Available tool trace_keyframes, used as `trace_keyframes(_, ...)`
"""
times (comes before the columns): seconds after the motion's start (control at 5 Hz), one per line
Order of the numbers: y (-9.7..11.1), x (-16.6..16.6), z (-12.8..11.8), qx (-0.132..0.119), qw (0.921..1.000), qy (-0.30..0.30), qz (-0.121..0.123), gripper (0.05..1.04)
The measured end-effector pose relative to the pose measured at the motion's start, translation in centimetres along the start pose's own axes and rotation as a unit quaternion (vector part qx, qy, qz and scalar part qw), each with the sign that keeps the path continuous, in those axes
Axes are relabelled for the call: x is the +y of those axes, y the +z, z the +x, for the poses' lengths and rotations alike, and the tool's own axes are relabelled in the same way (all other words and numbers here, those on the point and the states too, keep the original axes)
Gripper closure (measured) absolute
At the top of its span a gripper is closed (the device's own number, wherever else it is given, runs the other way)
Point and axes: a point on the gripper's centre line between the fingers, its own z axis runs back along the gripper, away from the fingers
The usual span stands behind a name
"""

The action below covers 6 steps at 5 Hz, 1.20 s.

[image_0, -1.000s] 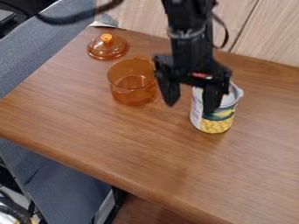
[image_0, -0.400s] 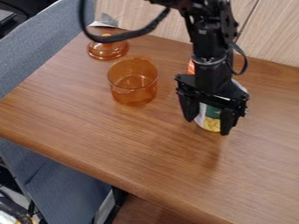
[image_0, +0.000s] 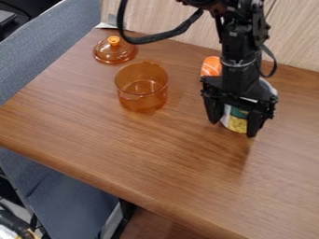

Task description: Moved the yellow and green can to the top right of the table

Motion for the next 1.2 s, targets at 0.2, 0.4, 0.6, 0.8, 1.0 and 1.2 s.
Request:
trace_keyframes(0.2,-0.4,-0.2,1.4,-0.008,0.9999,0.006,-0.005,0.083)
trace_keyframes(0.4,-0.1,0.1,3.6,-0.029,0.9993,0.020,-0.011,0.083)
trace_keyframes(0.6,-0.4,0.3,5.3,-0.037,0.9989,0.025,-0.013,0.083)
trace_keyframes(0.8,-0.7,0.4,6.7,-0.040,0.9987,0.028,-0.014,0.083)
trace_keyframes(1.0,-0.7,1.0,8.0,-0.045,0.9984,0.033,-0.010,0.083)
trace_keyframes(1.2,-0.4,1.4,8.7,-0.054,0.9980,0.034,-0.008,0.083)
